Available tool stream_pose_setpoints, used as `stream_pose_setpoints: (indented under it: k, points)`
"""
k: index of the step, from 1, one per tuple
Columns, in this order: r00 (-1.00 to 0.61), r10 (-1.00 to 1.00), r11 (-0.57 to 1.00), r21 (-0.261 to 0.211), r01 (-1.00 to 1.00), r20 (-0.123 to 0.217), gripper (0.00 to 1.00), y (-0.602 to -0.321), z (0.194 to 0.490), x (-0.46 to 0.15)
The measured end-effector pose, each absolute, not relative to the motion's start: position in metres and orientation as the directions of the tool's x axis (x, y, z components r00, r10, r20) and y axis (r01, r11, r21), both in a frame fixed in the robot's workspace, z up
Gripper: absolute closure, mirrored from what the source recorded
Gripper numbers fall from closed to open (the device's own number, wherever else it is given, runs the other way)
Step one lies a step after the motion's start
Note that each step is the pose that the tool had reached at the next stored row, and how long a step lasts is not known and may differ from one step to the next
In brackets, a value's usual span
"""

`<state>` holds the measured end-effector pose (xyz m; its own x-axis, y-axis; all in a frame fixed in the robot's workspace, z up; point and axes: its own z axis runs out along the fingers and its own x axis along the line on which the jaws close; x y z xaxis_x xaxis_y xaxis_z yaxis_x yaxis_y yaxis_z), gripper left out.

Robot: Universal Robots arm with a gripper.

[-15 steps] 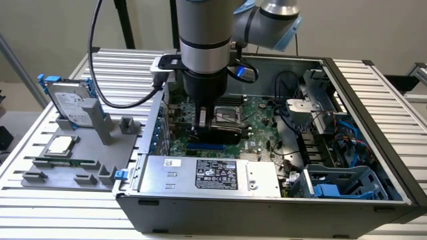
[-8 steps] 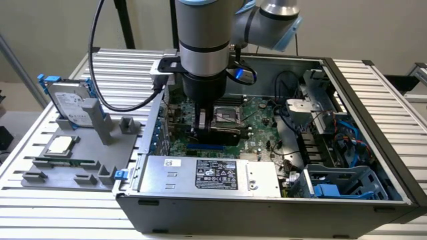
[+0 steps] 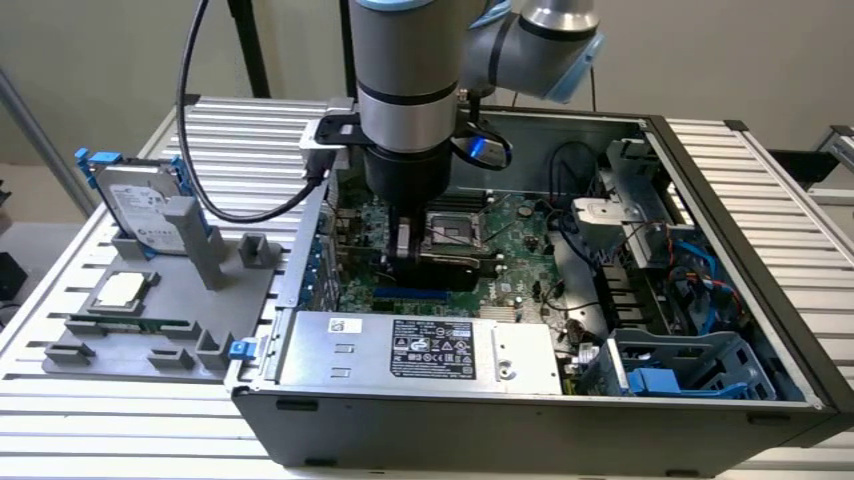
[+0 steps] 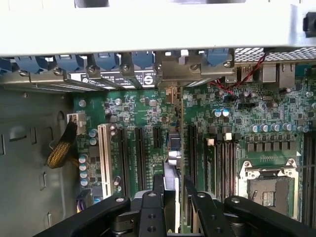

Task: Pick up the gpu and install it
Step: 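Insert the gpu into the slot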

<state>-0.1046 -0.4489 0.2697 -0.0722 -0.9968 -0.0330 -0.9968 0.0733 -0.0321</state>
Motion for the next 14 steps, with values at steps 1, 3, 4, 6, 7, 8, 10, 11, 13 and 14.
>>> stream_pose_setpoints:
  k: [1, 3, 4, 6, 7, 8, 10, 11, 13, 14]
  points:
    - [-0.072, -0.997, 0.073, -0.032, -0.997, -0.033, 1.00, -0.4485, 0.2695, -0.1048]
    - [-0.072, -0.997, 0.073, -0.032, -0.997, -0.033, 1.00, -0.4478, 0.2686, -0.1052]
    - [-0.071, -0.997, 0.072, -0.032, -0.997, -0.033, 1.00, -0.4475, 0.2680, -0.1053]
    - [-0.071, -0.997, 0.072, -0.032, -0.997, -0.033, 1.00, -0.4471, 0.2665, -0.1055]
    - [-0.071, -0.997, 0.072, -0.032, -0.997, -0.033, 1.00, -0.4469, 0.2656, -0.1056]
    - [-0.071, -0.997, 0.072, -0.032, -0.997, -0.033, 1.00, -0.4467, 0.2647, -0.1057]
    - [-0.070, -0.997, 0.071, -0.032, -0.997, -0.033, 1.00, -0.4464, 0.2636, -0.1058]
    - [-0.070, -0.997, 0.071, -0.031, -0.997, -0.032, 1.00, -0.4465, 0.2636, -0.1058]
    - [-0.070, -0.997, 0.071, -0.031, -0.997, -0.032, 1.00, -0.4464, 0.2636, -0.1059]
    - [-0.070, -0.997, 0.071, -0.031, -0.997, -0.032, 1.00, -0.4464, 0.2635, -0.1059]
